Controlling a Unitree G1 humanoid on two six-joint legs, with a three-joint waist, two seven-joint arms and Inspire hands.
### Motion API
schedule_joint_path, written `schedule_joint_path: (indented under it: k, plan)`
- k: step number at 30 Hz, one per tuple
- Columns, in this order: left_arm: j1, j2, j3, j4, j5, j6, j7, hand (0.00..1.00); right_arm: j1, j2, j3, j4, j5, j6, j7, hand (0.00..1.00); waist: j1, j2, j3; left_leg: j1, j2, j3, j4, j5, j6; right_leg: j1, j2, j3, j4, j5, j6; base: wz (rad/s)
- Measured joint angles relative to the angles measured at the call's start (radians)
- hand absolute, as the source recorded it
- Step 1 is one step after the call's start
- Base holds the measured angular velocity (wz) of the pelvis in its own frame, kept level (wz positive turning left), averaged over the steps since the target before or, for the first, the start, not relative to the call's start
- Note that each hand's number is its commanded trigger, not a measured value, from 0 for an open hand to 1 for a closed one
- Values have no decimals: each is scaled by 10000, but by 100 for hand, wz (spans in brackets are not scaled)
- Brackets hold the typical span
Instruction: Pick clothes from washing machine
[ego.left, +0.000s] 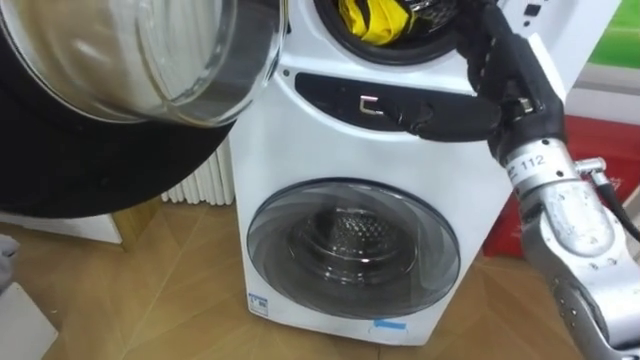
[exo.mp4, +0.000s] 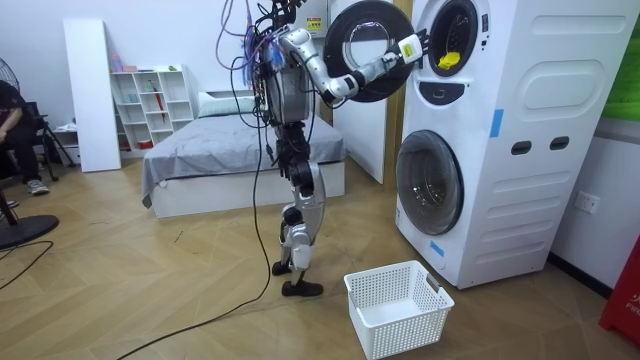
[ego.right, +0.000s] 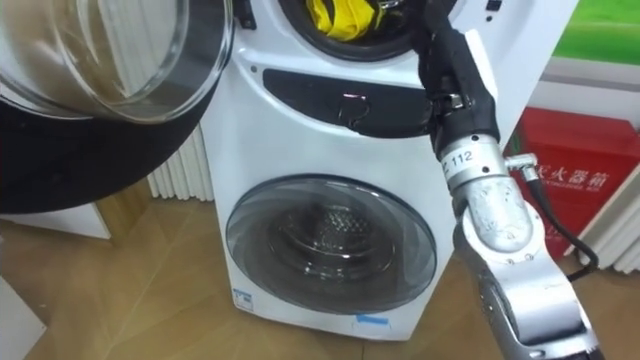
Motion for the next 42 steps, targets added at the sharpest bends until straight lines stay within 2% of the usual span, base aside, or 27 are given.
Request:
schedule_joint_path:
  k: [2, 3, 5, 7, 8, 10, 11, 12, 14, 15, 16, 18, 22, 23, 24, 25, 26, 27, 28, 29, 31, 32, 33, 34, 35, 38, 42]
  plan:
    - [-11, -26, 9, 167, -159, -75, -20, 0, -1, 33, 7, 241, 3, -125, 121, 0, 247, 54, 142, -690, 99, 30, 1884, -421, -125, -78, -45, 125, 550, -479, -109, -10]
    - [-10, -24, 27, 213, -166, -72, -22, 0, 11, 77, 22, 416, -5, -157, 151, 0, 283, 60, 189, -894, 149, 57, 2397, -450, -153, -68, -52, 127, 716, -611, -116, -6]
    - [174, 23, 38, 254, -200, -65, -26, 0, 101, 144, 206, 831, 6, -125, 75, 0, 372, 65, 189, -1499, 299, 61, 3796, -444, -169, -121, -26, 159, 1233, -1110, -88, 10]
    - [213, 13, 20, 213, -195, -45, -46, 0, 155, 142, 210, 881, -5, -127, 61, 0, 387, -98, 143, -2092, 316, 27, 3997, -443, -288, -255, 2, 220, 1368, -1216, -135, 31]
    - [198, -12, 13, 192, -160, -46, -67, 0, 153, 161, 216, 1004, -7, -125, 82, 0, 445, -194, 154, -2554, 305, 53, 3719, -440, -292, -239, -10, 303, 1350, -1228, -148, 29]
    - [259, -47, 30, 125, -142, -46, -110, 0, 147, 265, 211, 1168, -59, -101, 112, 0, 586, -183, 103, -3113, 348, 44, 2558, -237, -429, -109, -35, 318, 1295, -1296, -97, 7]
    - [434, -41, 37, -17, -147, -53, -109, 0, 148, 346, 226, 1159, -74, -82, 208, 0, 599, -177, 60, -3338, 366, 22, 1449, 261, -455, -37, -53, 316, 1234, -1386, -9, -5]
    - [498, -32, 39, -26, -157, -54, -109, 0, 147, 362, 245, 1159, -54, -75, 257, 0, 642, -185, 51, -3425, 344, -5, 1040, 640, -473, 38, -100, 373, 1225, -1440, 45, -17]
    - [622, -18, 58, -39, -148, -55, -224, 0, 147, 368, 240, 1145, 62, -71, 303, 0, 668, -234, -38, -3302, 264, 76, 2, 2047, -405, 308, -286, 524, 1194, -1672, 254, -15]
    - [610, -8, 50, -41, -148, -62, -245, 0, 147, 368, 239, 1144, 96, -70, 293, 0, 583, -269, -66, -3259, 152, 92, -129, 2319, -290, 340, -363, 531, 1191, -1672, 322, 12]
    - [555, -9, 43, -38, -148, -105, -270, 0, 154, 366, 237, 1145, 133, -64, 283, 0, 436, -369, -101, -3137, -114, 99, -248, 2596, 52, 440, -579, 522, 1194, -1802, 476, 16]
    - [351, -9, 53, -48, -150, -164, -438, 0, 286, 334, 228, 1094, 99, -11, 281, 0, 321, -565, -206, -2925, -633, 442, 184, 2179, 424, 669, -1206, 577, 1281, -2029, 828, 3]
    - [-125, 123, 38, -13, -545, -413, -421, 0, 494, 294, 229, 949, 50, -17, 220, 0, 117, -338, -6, -2358, -1198, 841, 649, 1276, 880, 644, -2059, 604, 2926, -2154, 1277, -5]
    - [-298, 222, 33, -11, -542, -450, -399, 0, 543, 258, 229, 946, 46, -98, 177, 0, 118, -339, 18, -2104, -1350, 958, 537, 1078, 973, 465, -2318, 709, 3549, -2072, 1445, -15]
    - [-484, 282, 36, -11, -542, -452, -376, 0, 602, 244, 227, 925, 20, -374, 177, 0, 95, -320, 38, -1857, -1419, 1017, 452, 906, 1070, 314, -2438, 788, 4100, -1827, 1808, -19]
    - [-583, 301, 39, -13, -542, -455, -360, 0, 621, 239, 208, 933, -6, -429, 179, 0, 60, -280, 58, -1728, -1414, 1016, 435, 811, 1098, 259, -2422, 790, 4363, -1629, 1909, -16]
    - [-797, 316, 41, -57, -547, -457, -273, 0, 729, 205, 152, 931, -10, -452, 206, 0, -25, -171, 72, -1527, -1348, 892, 377, 674, 1150, 99, -2370, 801, 4792, -1297, 1869, 0]
    - [-864, 324, 25, -155, -547, -463, -231, 0, 765, 205, 144, 912, -13, -464, 223, 0, -60, -105, 57, -1512, -1297, 860, 344, 629, 1168, -70, -2309, 834, 4860, -1328, 1825, -6]
    - [-1012, 326, -9, -332, -559, -561, -187, 0, 784, 206, 93, 734, -11, -466, 286, 0, -106, -90, 60, -1455, -1136, 854, 222, 599, 1169, -566, -2161, 879, 4816, -1665, 1710, -14]
    - [-1236, 327, -122, -311, -568, -714, -180, 0, 776, 203, 81, 696, -161, -459, 335, 0, -94, 0, 107, -1308, -958, 858, 48, 603, 1166, -1010, -1931, 839, 4453, -1857, 1613, -15]
    - [-1393, 320, -189, -305, -780, -964, -183, 0, 785, 203, 80, 698, -438, -409, 374, 0, -119, 42, 105, -1079, -841, 882, -171, 605, 1159, -1461, -1650, 871, 3172, -1797, 1543, -5]
    - [-1415, 287, -184, -222, -841, -1110, -183, 0, 779, 198, 75, 657, -666, -374, 372, 0, -105, 14, 84, -941, -848, 908, -275, 592, 1142, -1639, -1582, 872, 2161, -1423, 1433, 0]
    - [-1406, 260, -179, -211, -854, -1140, -186, 0, 788, 197, 73, 624, -750, -351, 360, 0, -113, 27, 91, -843, -845, 880, -336, 580, 1123, -1721, -1526, 910, 1884, -901, 1418, 8]
    - [-1297, 231, -183, -188, -927, -1136, -186, 0, 790, 191, 71, 609, -788, -306, 344, 0, -106, 51, 60, -659, -841, 821, -445, 546, 1070, -1732, -1445, 921, 1570, 55, 1254, 3]
    - [-1121, 208, -192, -192, -928, -1131, -188, 0, 758, 189, 88, 608, -783, -286, 316, 0, -55, 196, -33, -495, -744, 829, -615, 527, 1032, -1481, -1300, 810, 1215, 198, 1215, -4]
    - [-667, 265, -157, 140, -744, -1034, -178, 0, 665, 160, 81, 577, -412, -292, 328, 0, -23, 455, -82, -297, -558, 864, -943, 529, 941, -976, -953, 845, 312, 540, 1162, -9]
    - [-349, 305, -49, 388, -724, -694, -182, 0, 664, 160, 83, 375, 5, -296, 536, 0, 123, 488, -83, -77, -453, 927, -1138, 497, 821, -860, -804, 1097, 137, 567, 1122, -11]
